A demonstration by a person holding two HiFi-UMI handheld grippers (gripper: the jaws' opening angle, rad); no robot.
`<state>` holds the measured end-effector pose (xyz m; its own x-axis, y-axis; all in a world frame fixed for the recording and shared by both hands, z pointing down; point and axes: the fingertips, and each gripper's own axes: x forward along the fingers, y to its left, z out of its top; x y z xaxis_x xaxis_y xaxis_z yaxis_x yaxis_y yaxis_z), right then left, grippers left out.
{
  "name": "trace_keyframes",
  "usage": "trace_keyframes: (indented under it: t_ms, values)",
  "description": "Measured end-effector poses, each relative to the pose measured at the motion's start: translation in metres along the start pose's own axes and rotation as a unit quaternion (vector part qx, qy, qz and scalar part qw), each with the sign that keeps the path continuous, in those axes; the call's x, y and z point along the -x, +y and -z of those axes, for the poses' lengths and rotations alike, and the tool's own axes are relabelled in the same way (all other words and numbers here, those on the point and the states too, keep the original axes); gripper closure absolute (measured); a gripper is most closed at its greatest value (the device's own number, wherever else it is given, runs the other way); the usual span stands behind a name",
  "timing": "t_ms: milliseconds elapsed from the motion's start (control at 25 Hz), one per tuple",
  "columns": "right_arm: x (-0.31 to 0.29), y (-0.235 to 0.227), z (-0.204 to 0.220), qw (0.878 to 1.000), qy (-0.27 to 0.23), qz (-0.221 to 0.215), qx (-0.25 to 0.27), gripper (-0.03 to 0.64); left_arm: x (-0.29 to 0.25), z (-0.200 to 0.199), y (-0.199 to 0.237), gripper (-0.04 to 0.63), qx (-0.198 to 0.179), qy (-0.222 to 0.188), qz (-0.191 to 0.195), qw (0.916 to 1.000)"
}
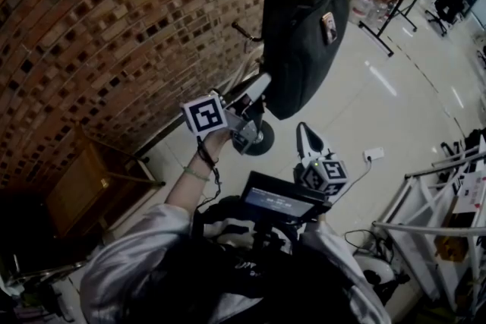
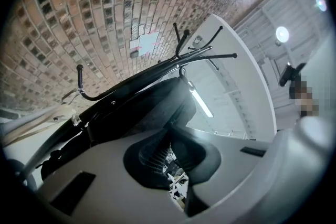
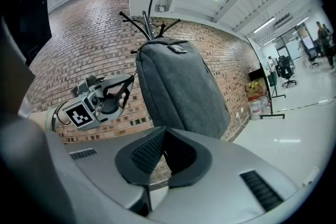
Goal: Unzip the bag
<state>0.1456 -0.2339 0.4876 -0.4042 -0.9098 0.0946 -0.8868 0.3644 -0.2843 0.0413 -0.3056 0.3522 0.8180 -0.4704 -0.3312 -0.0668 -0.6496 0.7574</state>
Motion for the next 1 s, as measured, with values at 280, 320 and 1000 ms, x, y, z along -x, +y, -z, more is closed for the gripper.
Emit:
trace_keyframes:
  t_ms: [280,320,1000]
  values:
    - [-0.002,0.002,-0.001,1.0,0.005,0.001,0.001,0.629,0.005,0.013,0.012,0.588,-0.072,0.017,-0.027,0.9969]
    - [-0.003,0.003,0.0,1.0,0.005,0.0,0.001,0.629,0.005,0.014,0.012,0.588,-0.092,0.021,-0.026,0.9953]
    - [-0.005,0.011,0.001,1.0,0.011,-0.007,0.011,0.63,0.016,0.035,0.029,0.586,-0.245,0.041,-0.111,0.9623]
